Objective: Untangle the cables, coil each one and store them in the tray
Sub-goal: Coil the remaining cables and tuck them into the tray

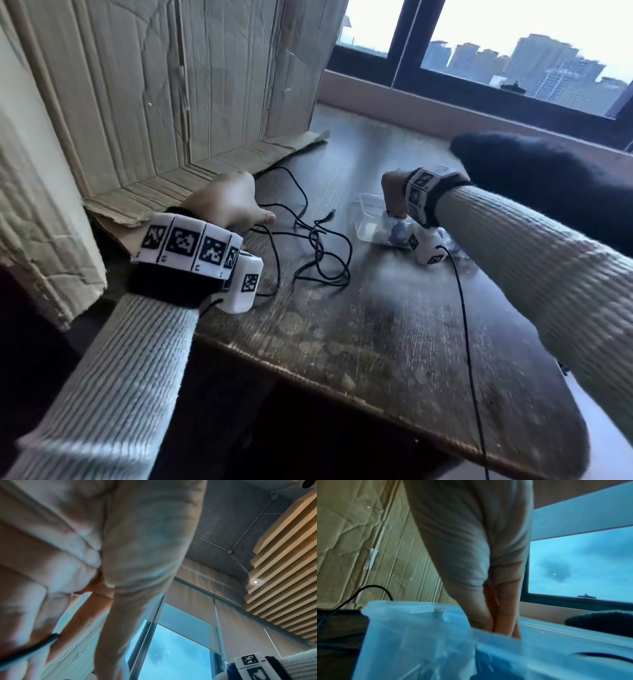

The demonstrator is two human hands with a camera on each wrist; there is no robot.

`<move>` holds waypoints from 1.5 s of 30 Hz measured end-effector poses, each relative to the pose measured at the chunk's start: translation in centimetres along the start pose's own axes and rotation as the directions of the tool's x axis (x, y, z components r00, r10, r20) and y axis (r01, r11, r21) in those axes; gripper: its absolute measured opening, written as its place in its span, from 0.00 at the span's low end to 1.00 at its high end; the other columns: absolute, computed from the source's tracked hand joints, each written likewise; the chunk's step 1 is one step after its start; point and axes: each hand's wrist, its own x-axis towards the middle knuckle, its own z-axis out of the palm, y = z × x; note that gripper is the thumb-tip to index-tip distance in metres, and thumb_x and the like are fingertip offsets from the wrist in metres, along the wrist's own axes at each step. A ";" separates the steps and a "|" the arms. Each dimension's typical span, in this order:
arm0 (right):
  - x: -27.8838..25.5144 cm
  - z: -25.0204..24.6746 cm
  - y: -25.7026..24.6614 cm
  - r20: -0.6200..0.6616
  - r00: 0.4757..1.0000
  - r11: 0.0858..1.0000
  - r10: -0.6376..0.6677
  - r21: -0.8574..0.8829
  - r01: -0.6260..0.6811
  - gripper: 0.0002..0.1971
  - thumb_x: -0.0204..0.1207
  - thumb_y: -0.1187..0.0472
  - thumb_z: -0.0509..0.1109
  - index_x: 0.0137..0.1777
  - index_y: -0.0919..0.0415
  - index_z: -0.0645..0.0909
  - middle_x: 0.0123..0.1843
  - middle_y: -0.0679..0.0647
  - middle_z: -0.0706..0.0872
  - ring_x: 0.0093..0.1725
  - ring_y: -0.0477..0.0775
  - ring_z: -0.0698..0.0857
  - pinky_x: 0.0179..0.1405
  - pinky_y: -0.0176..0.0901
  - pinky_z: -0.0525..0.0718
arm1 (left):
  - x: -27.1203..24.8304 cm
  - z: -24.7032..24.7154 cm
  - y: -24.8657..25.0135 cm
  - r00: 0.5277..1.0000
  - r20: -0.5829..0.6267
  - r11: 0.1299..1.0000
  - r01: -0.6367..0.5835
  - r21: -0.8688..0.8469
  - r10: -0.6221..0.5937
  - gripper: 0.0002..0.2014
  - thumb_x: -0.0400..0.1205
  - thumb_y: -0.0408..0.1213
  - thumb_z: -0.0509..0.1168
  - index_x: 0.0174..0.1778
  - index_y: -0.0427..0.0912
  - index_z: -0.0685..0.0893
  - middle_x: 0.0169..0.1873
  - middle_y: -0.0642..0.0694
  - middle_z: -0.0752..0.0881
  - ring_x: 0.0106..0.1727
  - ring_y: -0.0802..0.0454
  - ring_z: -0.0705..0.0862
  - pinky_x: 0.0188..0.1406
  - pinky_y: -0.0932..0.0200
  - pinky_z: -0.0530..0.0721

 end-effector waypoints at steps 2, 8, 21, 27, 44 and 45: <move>2.4 0.4 -0.1 0.069 0.998 0.990 0.002 -0.142 0.008 0.13 0.70 0.51 0.70 0.30 0.48 0.69 0.27 0.44 0.71 0.34 0.50 0.72 0.46 0.37 0.82 | 0.2 -0.2 0.2 0.999 -0.048 0.997 -0.015 -0.078 0.011 0.24 0.73 0.51 0.75 0.55 0.35 0.82 0.51 0.37 0.86 0.52 0.40 0.84 0.52 0.50 0.82; 1.4 0.4 0.2 0.021 1.000 0.994 -0.015 -0.109 0.017 0.10 0.75 0.50 0.69 0.35 0.49 0.74 0.37 0.44 0.80 0.41 0.49 0.78 0.52 0.38 0.80 | -1.5 -0.7 1.2 0.997 -0.051 0.990 -0.066 -0.126 0.060 0.25 0.74 0.55 0.72 0.51 0.35 0.83 0.48 0.38 0.87 0.50 0.41 0.84 0.43 0.55 0.78; -9.9 -1.6 2.5 -0.401 0.878 0.586 -0.263 0.656 0.476 0.58 0.65 0.64 0.82 0.85 0.47 0.44 0.83 0.53 0.62 0.72 0.55 0.75 0.58 0.44 0.81 | -3.0 -3.7 6.1 0.814 -0.417 0.665 -0.574 -0.478 0.404 0.19 0.72 0.27 0.76 0.59 0.36 0.86 0.50 0.47 0.90 0.47 0.61 0.89 0.51 0.71 0.85; -16.3 -1.5 -0.1 -0.571 0.803 0.332 -0.173 0.733 0.593 0.15 0.80 0.59 0.69 0.66 0.55 0.78 0.58 0.51 0.89 0.59 0.50 0.86 0.60 0.51 0.85 | -4.8 -3.9 9.0 0.654 -0.499 0.412 -0.751 -0.516 0.568 0.12 0.73 0.37 0.77 0.53 0.46 0.91 0.47 0.52 0.91 0.49 0.64 0.89 0.55 0.59 0.87; -21.0 3.5 16.1 -0.371 0.872 -0.077 0.318 0.907 0.414 0.10 0.77 0.55 0.68 0.35 0.57 0.79 0.17 0.42 0.63 0.15 0.40 0.61 0.14 0.29 0.62 | -1.6 -1.0 6.2 0.662 -0.103 0.458 -0.613 -0.643 0.742 0.14 0.86 0.41 0.59 0.37 0.43 0.84 0.15 0.59 0.74 0.19 0.64 0.68 0.36 0.66 0.81; -20.9 4.1 16.5 -0.354 0.876 -0.067 0.328 0.916 0.396 0.11 0.78 0.55 0.67 0.35 0.58 0.79 0.17 0.42 0.62 0.15 0.40 0.61 0.14 0.29 0.62 | -1.6 -1.3 6.0 0.642 -0.090 0.448 -0.621 -0.643 0.761 0.13 0.85 0.42 0.60 0.38 0.43 0.84 0.16 0.60 0.74 0.20 0.64 0.69 0.42 0.61 0.83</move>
